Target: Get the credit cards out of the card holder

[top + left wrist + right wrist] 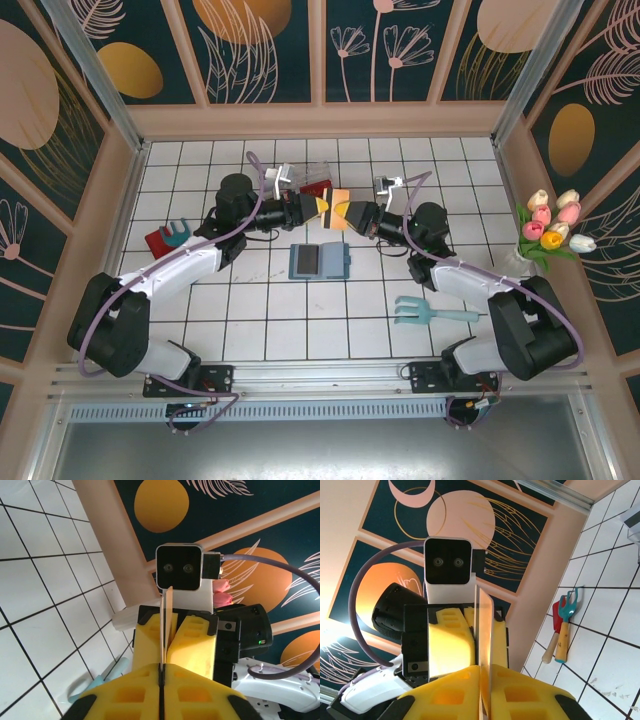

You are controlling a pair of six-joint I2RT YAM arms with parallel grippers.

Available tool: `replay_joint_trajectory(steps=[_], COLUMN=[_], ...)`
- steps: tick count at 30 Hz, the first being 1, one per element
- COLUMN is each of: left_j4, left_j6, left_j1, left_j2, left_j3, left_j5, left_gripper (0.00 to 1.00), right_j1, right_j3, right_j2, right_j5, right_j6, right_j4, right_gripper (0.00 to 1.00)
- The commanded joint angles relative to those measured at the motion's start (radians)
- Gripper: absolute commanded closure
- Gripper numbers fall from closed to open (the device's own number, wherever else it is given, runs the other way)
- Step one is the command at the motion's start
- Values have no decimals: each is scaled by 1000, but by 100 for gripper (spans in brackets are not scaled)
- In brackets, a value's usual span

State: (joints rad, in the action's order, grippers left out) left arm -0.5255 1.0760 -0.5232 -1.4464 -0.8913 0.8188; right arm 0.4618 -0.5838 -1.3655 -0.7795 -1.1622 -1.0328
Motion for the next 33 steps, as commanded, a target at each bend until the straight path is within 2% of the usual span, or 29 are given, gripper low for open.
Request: replay_joint_trajectory(steps=[1, 4, 6, 9, 11, 15, 17, 22, 27, 31, 33], left_j4=[-13, 204, 391, 592, 666, 733, 762, 868, 1058, 1118, 1150], left_j6=[-50, -226, -378, -562, -655, -827, -902, -1113, -1311, -1452, -1520], left_j1=[1, 0, 0, 0, 0, 0, 1, 0, 0, 0, 0], left_j2=[7, 10, 5, -6, -14, -56, -95, -227, -386, -460, -497], left_j3=[-16, -75, -160, -251, -290, -352, -395, -531, -716, -779, -815], left_j5=[10, -55, -137, -258, -341, -474, -487, -552, -509, -559, -543], left_gripper=[100, 100, 100, 100, 100, 100, 100, 100, 100, 100, 100], right_j1=[9, -2, -13, -31, -39, -44, -44, -46, -48, -53, -56], right_j3=[-13, -29, -48, -56, -46, -47, -57, -56, -50, -39, -45], right_j2=[21, 46, 69, 94, 117, 156, 164, 195, 215, 221, 220], right_j5=[-22, 23, 77, 138, 192, 361, 413, 520, 557, 555, 542], right_j6=[17, 85, 161, 235, 273, 322, 342, 347, 346, 330, 325], right_j4=[-14, 182, 371, 547, 636, 832, 906, 1005, 1033, 1038, 1054], right_gripper=[83, 61, 41, 28, 22, 16, 14, 1, 1, 1, 1])
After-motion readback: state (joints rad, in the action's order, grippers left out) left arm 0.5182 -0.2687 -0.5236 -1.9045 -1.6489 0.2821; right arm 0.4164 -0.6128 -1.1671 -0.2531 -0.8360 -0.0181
